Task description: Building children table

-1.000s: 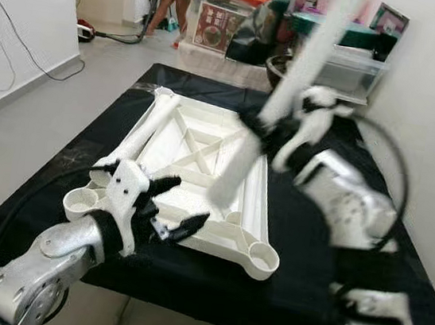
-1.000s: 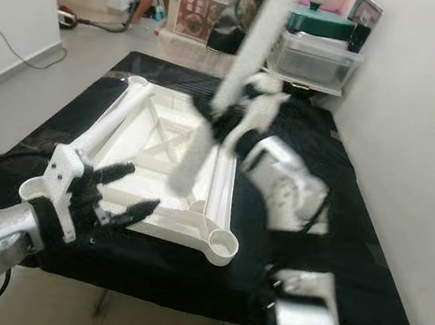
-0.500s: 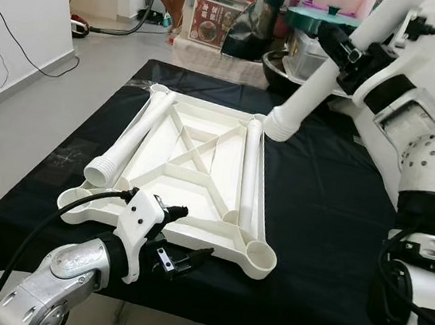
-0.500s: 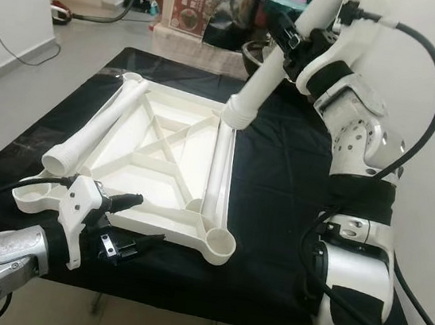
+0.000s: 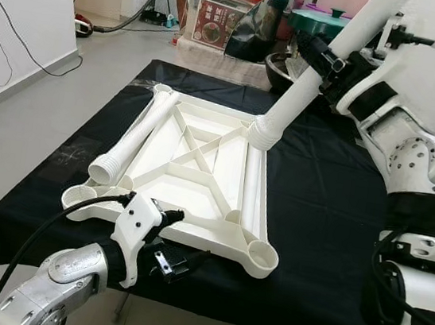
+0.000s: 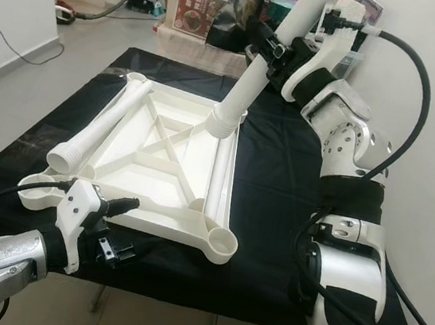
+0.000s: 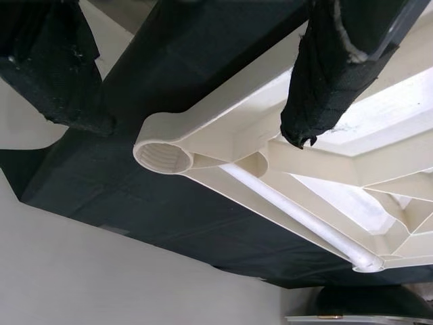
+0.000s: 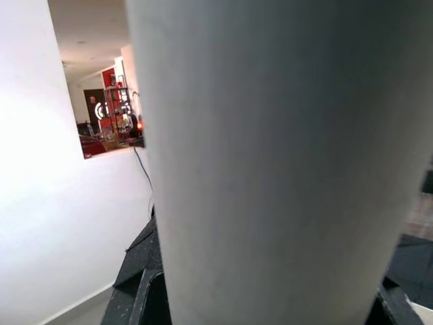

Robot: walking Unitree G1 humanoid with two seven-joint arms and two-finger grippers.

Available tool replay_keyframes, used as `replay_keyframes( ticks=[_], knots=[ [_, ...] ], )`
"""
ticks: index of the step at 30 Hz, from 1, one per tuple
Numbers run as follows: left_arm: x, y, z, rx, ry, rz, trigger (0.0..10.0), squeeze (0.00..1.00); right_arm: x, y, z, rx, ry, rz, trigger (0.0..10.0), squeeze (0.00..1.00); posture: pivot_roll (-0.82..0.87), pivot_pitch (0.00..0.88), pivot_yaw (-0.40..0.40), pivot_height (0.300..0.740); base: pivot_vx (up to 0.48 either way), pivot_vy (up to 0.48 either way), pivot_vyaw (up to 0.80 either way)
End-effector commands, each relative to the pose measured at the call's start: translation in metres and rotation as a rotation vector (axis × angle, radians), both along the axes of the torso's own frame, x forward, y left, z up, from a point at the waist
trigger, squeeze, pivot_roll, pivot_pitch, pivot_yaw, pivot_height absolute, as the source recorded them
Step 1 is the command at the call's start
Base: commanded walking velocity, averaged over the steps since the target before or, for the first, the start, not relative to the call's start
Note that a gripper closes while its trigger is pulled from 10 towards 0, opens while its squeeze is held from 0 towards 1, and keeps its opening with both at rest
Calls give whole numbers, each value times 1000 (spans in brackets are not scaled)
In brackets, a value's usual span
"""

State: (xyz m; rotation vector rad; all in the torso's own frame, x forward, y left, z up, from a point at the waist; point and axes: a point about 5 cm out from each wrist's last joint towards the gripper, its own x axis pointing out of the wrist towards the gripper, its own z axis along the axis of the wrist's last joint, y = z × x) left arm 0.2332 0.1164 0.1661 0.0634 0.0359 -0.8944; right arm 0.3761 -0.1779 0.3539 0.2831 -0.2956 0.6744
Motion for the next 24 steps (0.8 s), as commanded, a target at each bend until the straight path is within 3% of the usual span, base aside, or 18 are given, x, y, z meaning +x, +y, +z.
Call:
replay_keyframes(
  ticks=[1, 9, 10, 11, 12, 13, 14, 15, 16, 17, 18, 19, 21, 24],
  knots=[
    [-2, -3, -1, 0, 11, -21, 10000, 0, 0, 0, 3, 17, 2, 16, 0, 0, 92, 0, -166, 740, 0, 0, 0],
    [-3, -5, -2, 10, 11, -37, 10000, 0, 0, 4, -2, 74, 30, 65, 0, 0, 92, 0, -161, 740, 0, 0, 0],
    [-3, -5, -3, 12, 11, -38, 10000, 0, -8, 11, -3, 107, -12, 174, 0, 0, 97, 0, -160, 740, 0, 0, 0],
    [-3, -5, -3, 12, 11, -38, 10000, 0, -8, 11, -3, 107, -12, 174, 0, 0, 97, 0, -160, 740, 0, 0, 0],
    [-3, -5, -3, 13, 13, -40, 10000, 0, -19, 19, -3, 129, -65, 315, 0, 0, 100, 0, -162, 740, 0, 0, 0],
    [-3, -5, -3, 13, 13, -40, 10000, 0, -19, 19, -3, 129, -65, 315, 0, 0, 100, 0, -162, 740, 0, 0, 0],
    [-4, -5, -3, 14, 17, -48, 10000, 0, -35, 27, -4, 126, -122, 485, 0, 0, 101, 0, -162, 740, 0, 0, 0],
    [-4, -5, -3, 14, 17, -48, 10000, 0, -35, 27, -4, 126, -122, 485, 0, 0, 101, 0, -162, 740, 0, 0, 0],
    [-6, -5, -3, 16, 21, -56, 10000, 0, -46, 34, -6, 104, -156, 603, 0, 0, 103, 0, -163, 740, 0, 0, 0],
    [-6, -5, -3, 16, 21, -56, 10000, 0, -46, 34, -6, 104, -156, 603, 0, 0, 103, 0, -163, 740, 0, 0, 0],
    [-7, -6, -4, 20, 25, -69, 10000, 0, -53, 39, -9, 82, -174, 698, 0, 0, 103, 0, -163, 740, 0, 0, 0],
    [-7, -6, -4, 20, 25, -69, 10000, 0, -53, 39, -9, 82, -174, 698, 0, 0, 103, 0, -163, 740, 0, 0, 0],
    [-11, -6, -4, 26, 33, -94, 10000, 0, -62, 45, -13, 51, -195, 814, 0, 0, 113, 0, -172, 740, 0, 0, 0],
    [-14, -6, -2, 24, 36, -109, 10000, 0, -64, 48, -15, 40, -203, 853, 0, 0, 118, 0, -176, 740, 0, 0, 0]
  ],
)
